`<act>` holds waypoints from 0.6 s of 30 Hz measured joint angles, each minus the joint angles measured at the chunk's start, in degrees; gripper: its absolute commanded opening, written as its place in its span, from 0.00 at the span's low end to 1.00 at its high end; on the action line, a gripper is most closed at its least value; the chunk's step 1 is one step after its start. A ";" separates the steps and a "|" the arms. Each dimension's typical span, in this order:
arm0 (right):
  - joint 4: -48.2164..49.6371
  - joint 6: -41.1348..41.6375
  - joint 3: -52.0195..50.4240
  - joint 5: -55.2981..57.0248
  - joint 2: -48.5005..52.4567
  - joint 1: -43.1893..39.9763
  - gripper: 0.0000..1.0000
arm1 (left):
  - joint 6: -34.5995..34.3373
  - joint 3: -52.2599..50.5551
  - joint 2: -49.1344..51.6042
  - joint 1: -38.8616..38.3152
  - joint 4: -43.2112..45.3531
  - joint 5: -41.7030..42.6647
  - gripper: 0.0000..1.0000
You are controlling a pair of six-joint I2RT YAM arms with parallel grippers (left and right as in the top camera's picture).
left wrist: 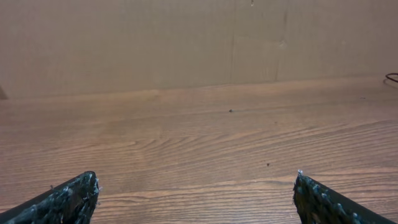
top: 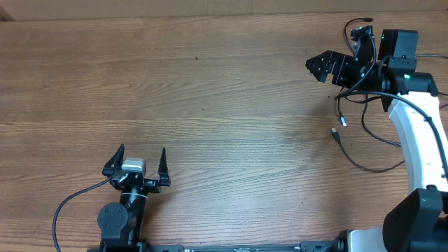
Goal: Untangle cables
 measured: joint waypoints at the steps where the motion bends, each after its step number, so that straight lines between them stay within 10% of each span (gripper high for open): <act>1: 0.02 -0.04 0.00 0.02 0.00 0.00 1.00 | 0.00 0.00 0.00 0.00 0.00 0.00 1.00; 18: -1.68 -0.02 0.00 6.84 -2.12 0.00 1.00 | 0.00 0.00 0.00 0.00 0.00 0.00 1.00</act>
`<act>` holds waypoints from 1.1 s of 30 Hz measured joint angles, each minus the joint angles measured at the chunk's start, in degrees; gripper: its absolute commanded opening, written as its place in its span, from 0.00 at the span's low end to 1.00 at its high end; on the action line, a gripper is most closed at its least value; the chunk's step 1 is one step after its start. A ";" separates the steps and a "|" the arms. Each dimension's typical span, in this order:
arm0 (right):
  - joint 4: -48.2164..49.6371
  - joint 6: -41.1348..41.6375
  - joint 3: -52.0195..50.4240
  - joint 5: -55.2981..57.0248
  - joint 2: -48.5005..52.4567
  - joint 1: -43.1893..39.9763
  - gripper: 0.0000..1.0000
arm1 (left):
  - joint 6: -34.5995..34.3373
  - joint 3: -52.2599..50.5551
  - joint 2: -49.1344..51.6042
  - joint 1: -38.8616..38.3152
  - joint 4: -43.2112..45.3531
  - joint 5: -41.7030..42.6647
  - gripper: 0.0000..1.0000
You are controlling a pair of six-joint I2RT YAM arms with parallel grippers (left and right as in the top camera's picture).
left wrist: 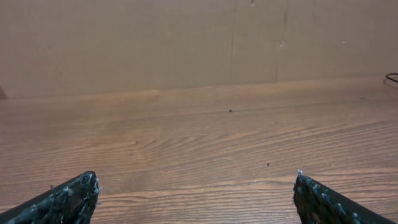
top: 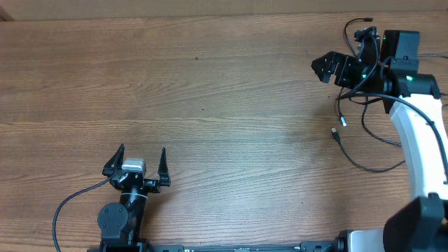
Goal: Untangle cables
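Observation:
Thin black cables [top: 348,150] lie in loose loops at the table's right side. One plug end [top: 336,133] rests on the wood and another strand [top: 357,24] curls at the far right corner. My right gripper [top: 323,66] hovers among the upper loops, with strands crossing its arm; its jaws are not clear from above. At the near left, my left gripper [top: 142,150] stands open and empty, far from the cables. In the left wrist view its fingertips [left wrist: 74,193] are wide apart over bare wood, and a bit of cable [left wrist: 392,78] shows at the far right edge.
The wooden table [top: 210,105] runs to a far edge against a plain wall [left wrist: 186,37]. The right arm's white link [top: 420,140] lies over the right-hand cable loops. A grey lead [top: 70,203] trails from the left arm's base.
My right gripper has shifted slightly to the right, near the far right corner. The cables and the left arm look the same.

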 measured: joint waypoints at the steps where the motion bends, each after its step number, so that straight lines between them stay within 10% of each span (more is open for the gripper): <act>1: -0.07 0.02 0.00 0.81 -1.16 0.00 1.00 | 0.00 0.00 0.00 0.00 0.00 0.00 1.00; 11: 6.82 -0.02 -4.81 5.05 -15.74 0.00 1.00 | 0.00 0.00 0.00 0.00 0.04 0.00 1.00; 33: 60.06 -0.20 -62.62 5.77 -53.59 3.41 1.00 | 0.00 0.00 0.00 0.00 0.02 -0.02 1.00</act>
